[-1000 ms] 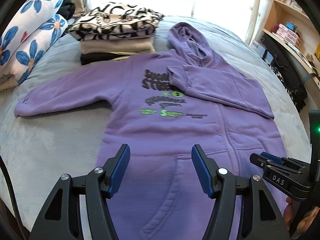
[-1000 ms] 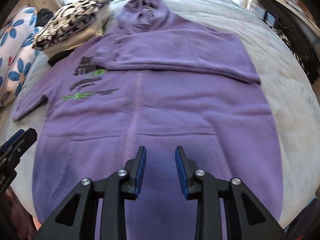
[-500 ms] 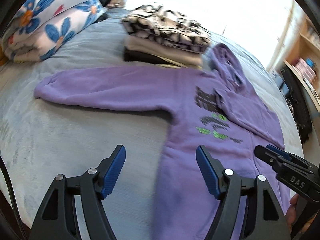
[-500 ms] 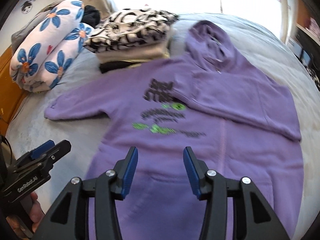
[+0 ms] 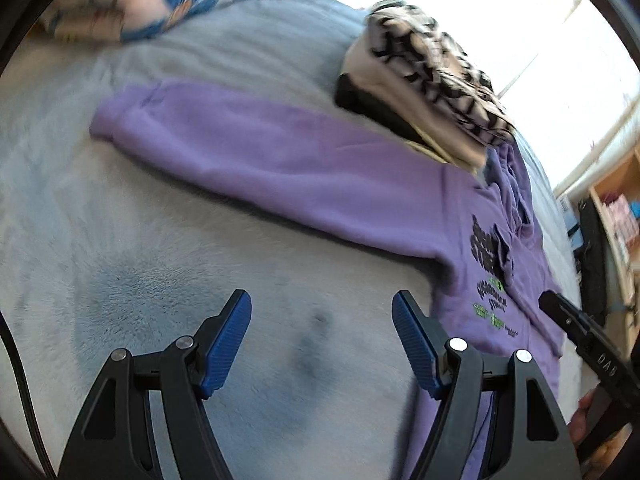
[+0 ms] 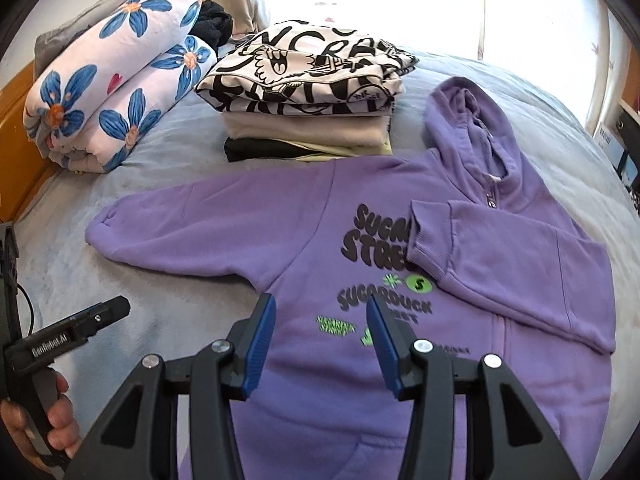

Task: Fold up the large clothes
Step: 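Move the left tool to the other sleeve cuff and grasp it, then fold the held sleeve across the hoodie front with the left tool, release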

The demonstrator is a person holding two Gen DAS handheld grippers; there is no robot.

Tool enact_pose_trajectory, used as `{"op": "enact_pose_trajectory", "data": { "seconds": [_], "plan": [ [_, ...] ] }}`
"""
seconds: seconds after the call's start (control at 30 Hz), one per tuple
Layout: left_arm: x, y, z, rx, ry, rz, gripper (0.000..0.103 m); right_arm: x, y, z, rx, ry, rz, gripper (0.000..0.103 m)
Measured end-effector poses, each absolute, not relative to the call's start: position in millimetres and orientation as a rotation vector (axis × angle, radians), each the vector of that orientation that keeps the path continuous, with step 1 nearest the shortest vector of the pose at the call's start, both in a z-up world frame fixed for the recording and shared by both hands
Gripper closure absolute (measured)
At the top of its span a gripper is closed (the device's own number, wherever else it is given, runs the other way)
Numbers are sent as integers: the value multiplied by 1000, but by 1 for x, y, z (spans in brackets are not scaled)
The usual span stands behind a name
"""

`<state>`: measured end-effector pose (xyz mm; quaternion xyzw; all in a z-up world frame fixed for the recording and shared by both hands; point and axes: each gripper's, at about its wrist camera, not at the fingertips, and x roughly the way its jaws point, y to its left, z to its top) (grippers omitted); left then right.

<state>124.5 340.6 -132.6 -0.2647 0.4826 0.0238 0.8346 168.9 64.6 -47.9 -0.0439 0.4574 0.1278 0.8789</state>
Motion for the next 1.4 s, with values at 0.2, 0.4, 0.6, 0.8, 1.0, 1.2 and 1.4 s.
{"op": "enact_pose_trajectory", "data": {
  "seconds": [0.2,0.4,0.6,0.8,1.0,1.2,1.4],
  "plan": [
    [138,372,-160,-693,1021,-15,32,183,78,-60,-129,943,246,56],
    [156,401,-175,-821,971,-82,32,199,85,-70,-152,944,214,56],
    [171,432,-179,-907,907,-71,32,205,85,-82,-123,968,211,56],
    [187,464,-179,-896,872,58,41,205,79,-89,-100,989,211,56],
    [201,471,-179,-822,917,171,91,206,63,-93,-63,1012,191,56],
    [207,432,-130,-630,855,168,97,204,46,-86,-35,1012,165,56],
    [209,347,-50,-433,750,8,97,193,26,-64,1,969,145,56]
  ]
}}
